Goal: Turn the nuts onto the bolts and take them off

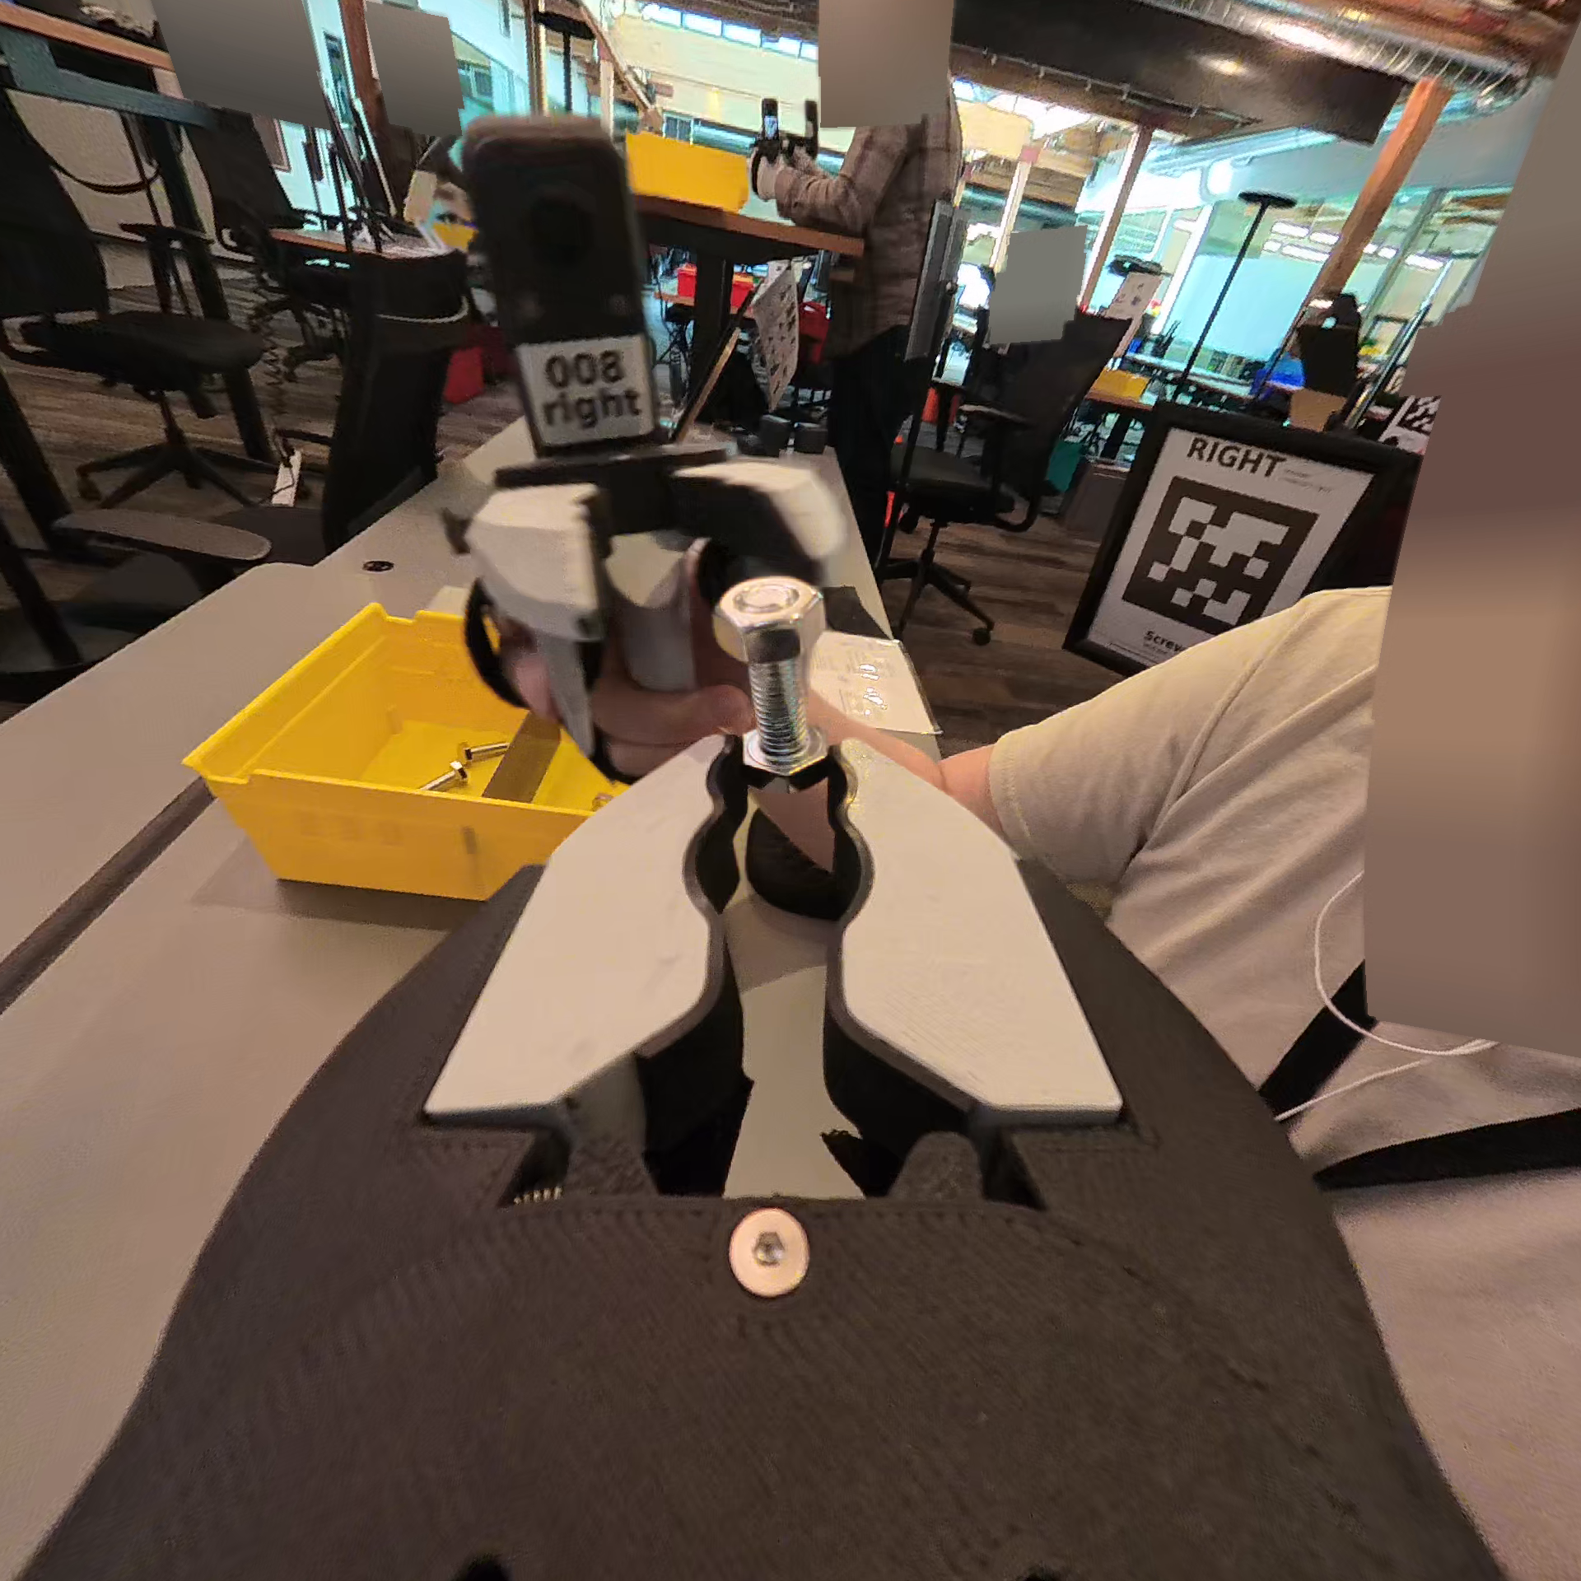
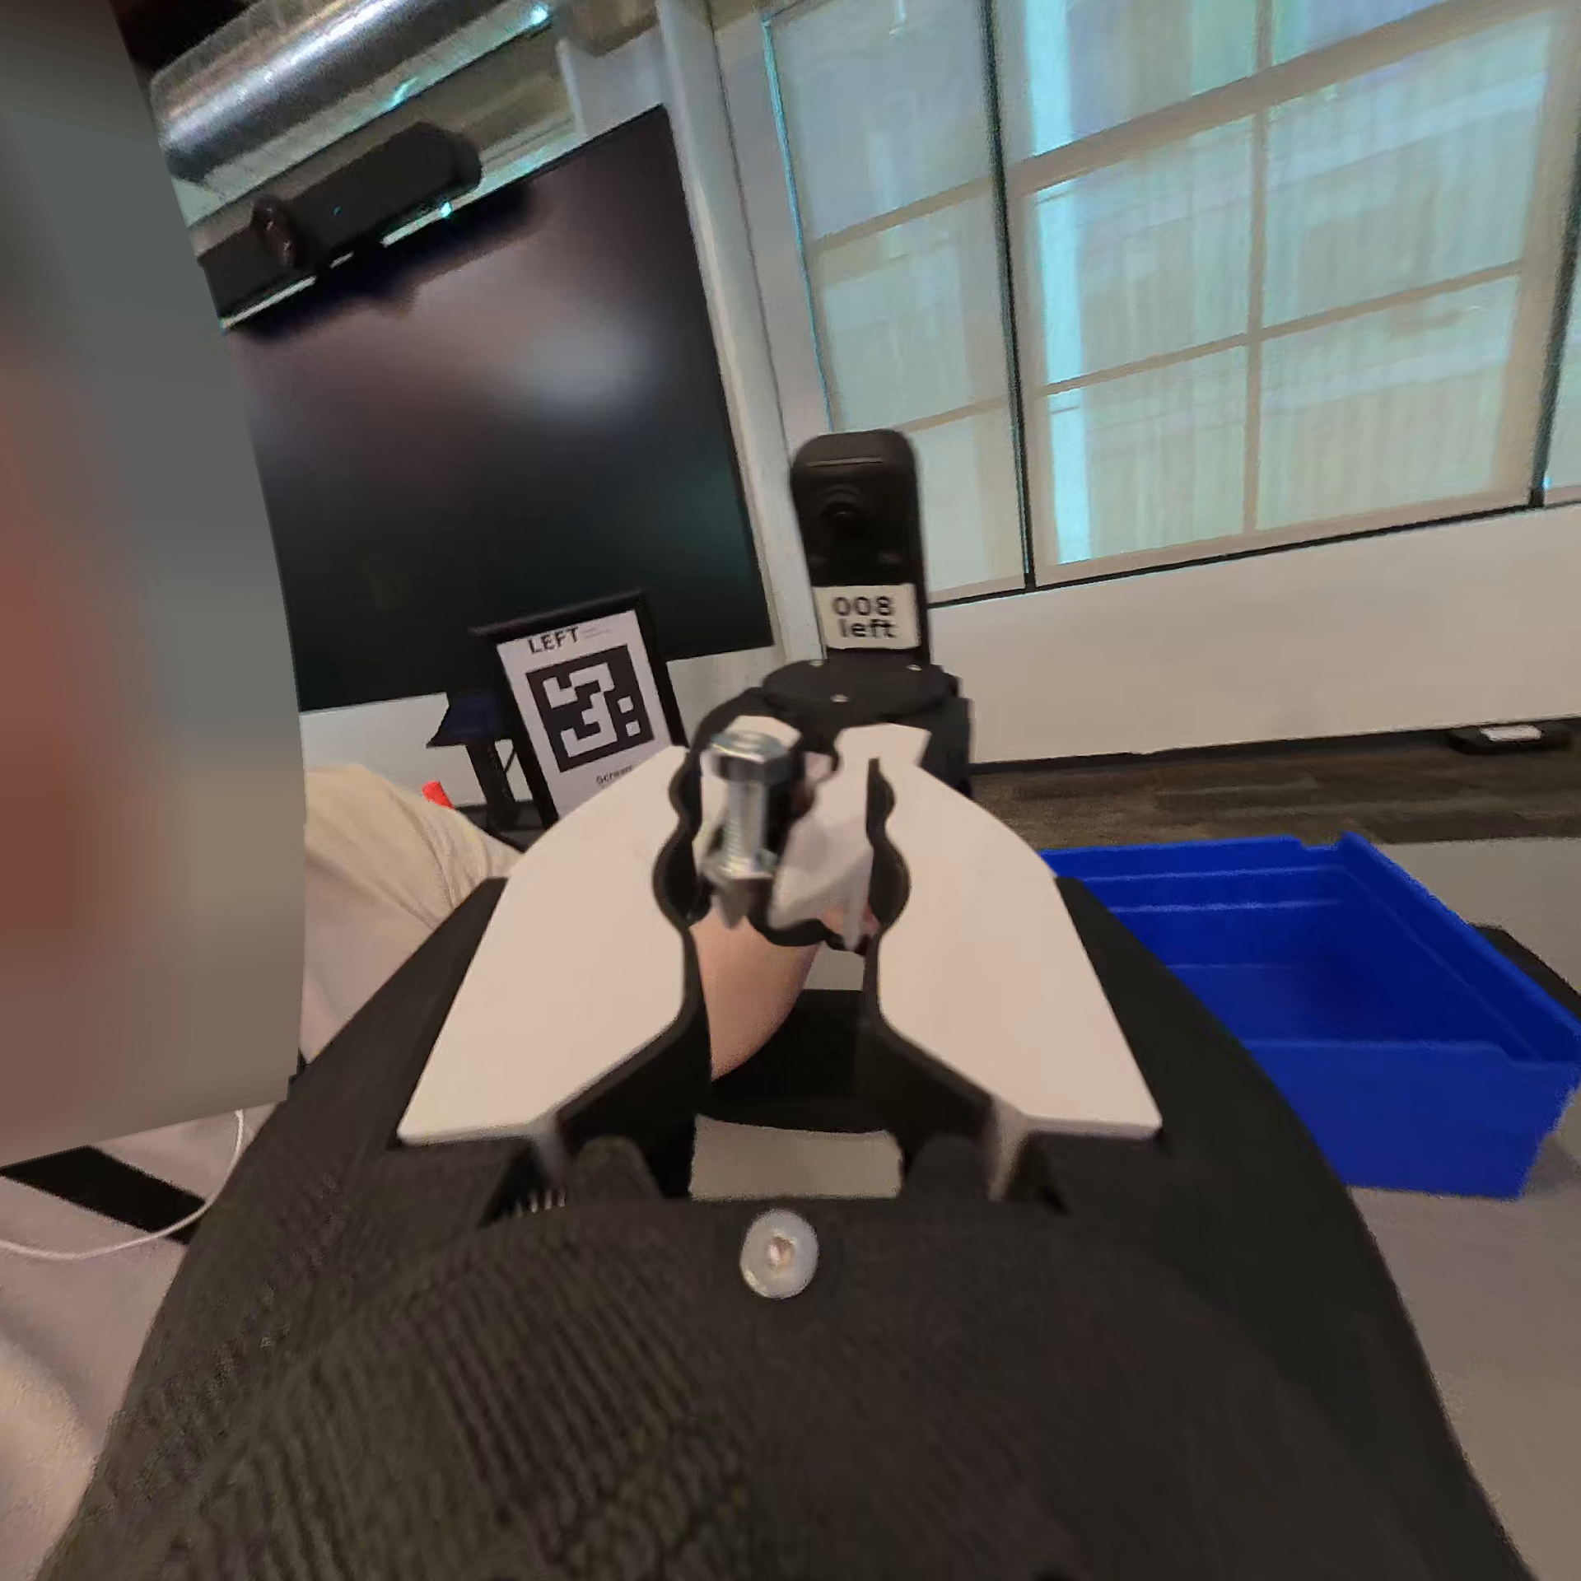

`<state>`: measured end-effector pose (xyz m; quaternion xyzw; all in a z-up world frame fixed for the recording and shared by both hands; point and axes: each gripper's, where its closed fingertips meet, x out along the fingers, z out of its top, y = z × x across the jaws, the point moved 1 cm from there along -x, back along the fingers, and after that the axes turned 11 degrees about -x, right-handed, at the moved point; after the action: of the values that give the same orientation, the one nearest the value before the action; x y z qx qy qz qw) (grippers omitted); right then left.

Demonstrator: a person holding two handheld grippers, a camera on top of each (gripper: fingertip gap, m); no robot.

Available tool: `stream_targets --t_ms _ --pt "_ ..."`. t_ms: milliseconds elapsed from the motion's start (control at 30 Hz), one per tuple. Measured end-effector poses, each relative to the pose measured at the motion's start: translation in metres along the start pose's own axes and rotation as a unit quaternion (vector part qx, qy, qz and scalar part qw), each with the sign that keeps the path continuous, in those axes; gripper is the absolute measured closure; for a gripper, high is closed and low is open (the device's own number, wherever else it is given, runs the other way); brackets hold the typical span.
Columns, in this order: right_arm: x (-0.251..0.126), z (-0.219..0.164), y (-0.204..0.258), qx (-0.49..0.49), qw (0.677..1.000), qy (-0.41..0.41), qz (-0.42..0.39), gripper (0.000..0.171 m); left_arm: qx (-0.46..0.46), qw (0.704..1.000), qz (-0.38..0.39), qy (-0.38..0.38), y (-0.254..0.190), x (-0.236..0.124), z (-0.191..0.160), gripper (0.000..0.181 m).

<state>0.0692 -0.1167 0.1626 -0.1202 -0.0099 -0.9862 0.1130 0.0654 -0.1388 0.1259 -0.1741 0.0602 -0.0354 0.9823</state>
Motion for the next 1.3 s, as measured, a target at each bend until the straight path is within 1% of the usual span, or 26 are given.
stream_targets --t_ms 67,133,167,200,267,333,400,500,567,600,633,667,733,833,900,967,1033,1067,1133,1167,1233,1300 --pt "0.009 -0.001 0.008 -0.017 1.000 0.010 0.002 0.133 -0.003 1.000 0.001 0.001 0.002 0.001 -0.001 0.164" --pt "0.010 -0.003 0.004 -0.014 1.000 0.013 -0.009 0.133 -0.005 1.000 -0.003 0.006 0.001 0.003 -0.002 0.164" --pt "0.005 -0.004 -0.002 -0.009 1.000 0.011 -0.015 0.135 -0.003 1.000 -0.002 0.007 0.001 0.003 -0.003 0.164" --pt "-0.001 -0.004 -0.008 0.003 1.000 0.004 -0.017 0.131 -0.003 1.000 0.005 0.007 0.002 0.003 -0.003 0.164" --pt "-0.015 -0.001 -0.022 0.027 0.999 -0.012 -0.035 0.141 -0.003 1.000 -0.003 0.003 -0.001 0.001 -0.001 0.164" --pt "-0.019 0.003 -0.022 0.022 0.999 -0.018 -0.039 0.140 0.000 1.000 0.003 -0.001 -0.002 -0.001 0.001 0.164" --pt "-0.012 0.005 -0.012 0.006 0.999 -0.014 -0.028 0.138 0.006 1.000 0.014 0.007 0.001 -0.001 -0.001 0.164" --pt "0.003 -0.002 0.001 -0.010 1.000 0.014 -0.012 0.129 0.000 1.000 0.005 0.007 0.000 0.001 -0.002 0.164" --pt "0.005 -0.006 -0.003 -0.015 0.999 0.022 -0.022 0.130 0.000 1.000 0.005 0.010 0.000 0.003 -0.003 0.164" --pt "0.001 -0.006 -0.008 -0.010 0.999 0.018 -0.027 0.128 -0.001 1.000 0.007 0.010 0.001 0.002 -0.003 0.164" --pt "-0.005 -0.006 -0.014 0.004 0.999 0.010 -0.032 0.129 -0.003 1.000 0.010 0.008 0.002 0.001 -0.002 0.164" --pt "-0.012 -0.005 -0.023 0.017 0.999 0.003 -0.048 0.137 -0.004 1.000 0.000 0.005 -0.001 0.000 -0.001 0.164" --pt "-0.022 -0.001 -0.030 0.026 0.998 -0.011 -0.060 0.137 -0.002 1.000 -0.008 -0.002 -0.006 -0.002 0.002 0.164" --pt "-0.013 0.005 -0.010 0.003 1.000 -0.004 -0.030 0.136 0.009 1.000 0.007 0.009 -0.005 -0.002 0.000 0.164" --pt "-0.001 0.002 0.002 -0.016 1.000 0.012 -0.016 0.131 0.006 1.000 0.002 0.009 -0.005 -0.001 -0.001 0.164" --pt "0.007 0.000 0.008 -0.017 1.000 0.019 -0.008 0.131 0.003 1.000 0.002 0.012 -0.004 0.001 -0.002 0.164" --pt "0.006 -0.003 0.001 -0.016 0.999 0.022 -0.018 0.132 0.003 1.000 -0.002 0.013 -0.005 0.002 -0.003 0.164" --pt "0.001 -0.004 -0.004 -0.010 0.999 0.020 -0.023 0.128 0.001 1.000 0.000 0.013 -0.005 0.002 -0.002 0.164" --pt "-0.011 -0.001 -0.019 0.010 0.999 0.004 -0.047 0.137 0.002 1.000 -0.002 0.010 -0.005 0.000 -0.002 0.164" --pt "-0.017 0.000 -0.024 0.013 0.998 -0.002 -0.058 0.138 0.002 1.000 -0.005 0.009 -0.007 0.000 -0.001 0.164" --pt "-0.018 0.004 -0.020 0.012 0.999 -0.005 -0.050 0.138 0.007 1.000 0.002 0.008 -0.006 -0.001 0.000 0.164" --pt "-0.012 0.006 -0.008 -0.003 0.999 0.002 -0.033 0.136 0.008 1.000 0.005 0.011 -0.006 -0.001 -0.001 0.164"
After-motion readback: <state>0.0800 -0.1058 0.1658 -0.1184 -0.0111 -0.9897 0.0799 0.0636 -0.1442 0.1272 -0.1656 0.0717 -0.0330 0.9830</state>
